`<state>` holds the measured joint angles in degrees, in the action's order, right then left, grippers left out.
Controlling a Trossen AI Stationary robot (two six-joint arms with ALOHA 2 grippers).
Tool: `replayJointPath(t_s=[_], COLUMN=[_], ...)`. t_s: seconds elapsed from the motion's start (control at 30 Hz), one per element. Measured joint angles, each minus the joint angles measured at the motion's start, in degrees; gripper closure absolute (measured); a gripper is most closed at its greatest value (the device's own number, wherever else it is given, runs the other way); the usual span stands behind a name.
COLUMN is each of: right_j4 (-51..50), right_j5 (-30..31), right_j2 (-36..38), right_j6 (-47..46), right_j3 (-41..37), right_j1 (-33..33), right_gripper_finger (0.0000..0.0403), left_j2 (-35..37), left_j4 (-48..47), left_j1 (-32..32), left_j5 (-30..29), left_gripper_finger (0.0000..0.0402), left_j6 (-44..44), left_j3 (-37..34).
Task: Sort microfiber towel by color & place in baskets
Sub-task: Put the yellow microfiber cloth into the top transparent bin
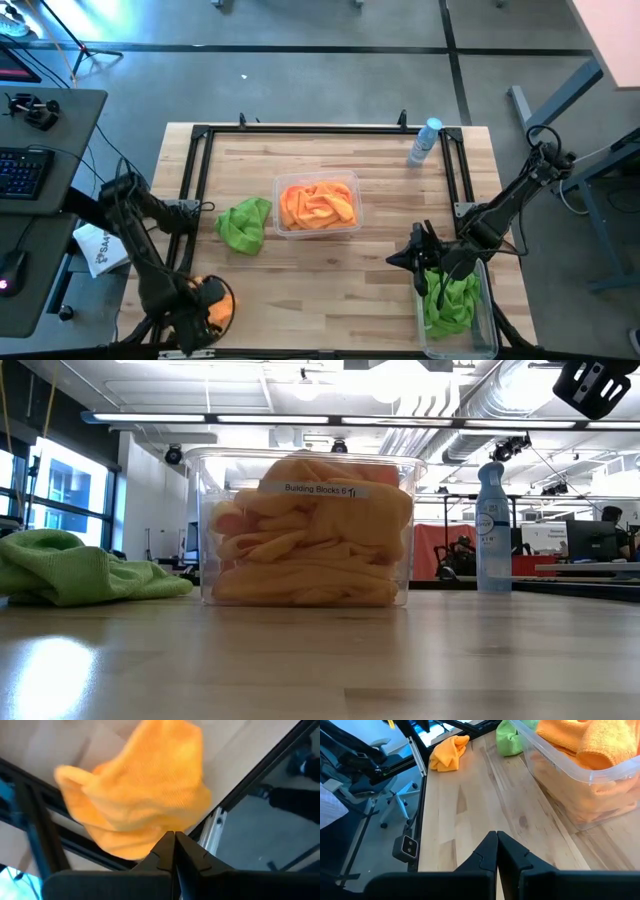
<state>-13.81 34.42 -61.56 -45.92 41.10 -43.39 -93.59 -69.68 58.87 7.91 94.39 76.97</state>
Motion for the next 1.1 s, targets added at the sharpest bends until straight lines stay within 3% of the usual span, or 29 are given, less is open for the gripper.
replayJointPath(t_s=[0.13, 0.27, 0.43, 0.73, 1.1], right_j4=[-0.11, -0.13, -0.26, -0.32, -0.78], right_j5=[0.06, 0.05, 0.04, 0.04, 0.06], right_j2=[0.00, 0.00, 0.00, 0.00, 0.00], right_j6=[1.16, 1.22, 1.22, 1.41, 1.43], right_j3=[0.00, 0.00, 0.00, 0.00, 0.00], right_j1=[0.02, 0.02, 0.02, 0.02, 0.02], right_gripper_finger=[0.0403, 0.0403, 0.0403, 0.0403, 0.0403], left_j2=[1.09, -0.03, -1.05, -4.89, -12.26], left_j4=[-2.29, -2.22, -2.16, 2.07, 6.15], left_j1=[-0.07, 0.22, -1.24, -3.92, -6.39], left_j5=[-2.41, -9.76, -14.15, -11.96, -2.01], left_gripper_finger=[0.0401, 0.0398, 0.0370, 0.0287, 0.0280], left_j6=[0.01, -0.35, -2.00, -4.82, -13.48], left_j3=[0.33, 0.31, 0.31, 0.24, 0.24])
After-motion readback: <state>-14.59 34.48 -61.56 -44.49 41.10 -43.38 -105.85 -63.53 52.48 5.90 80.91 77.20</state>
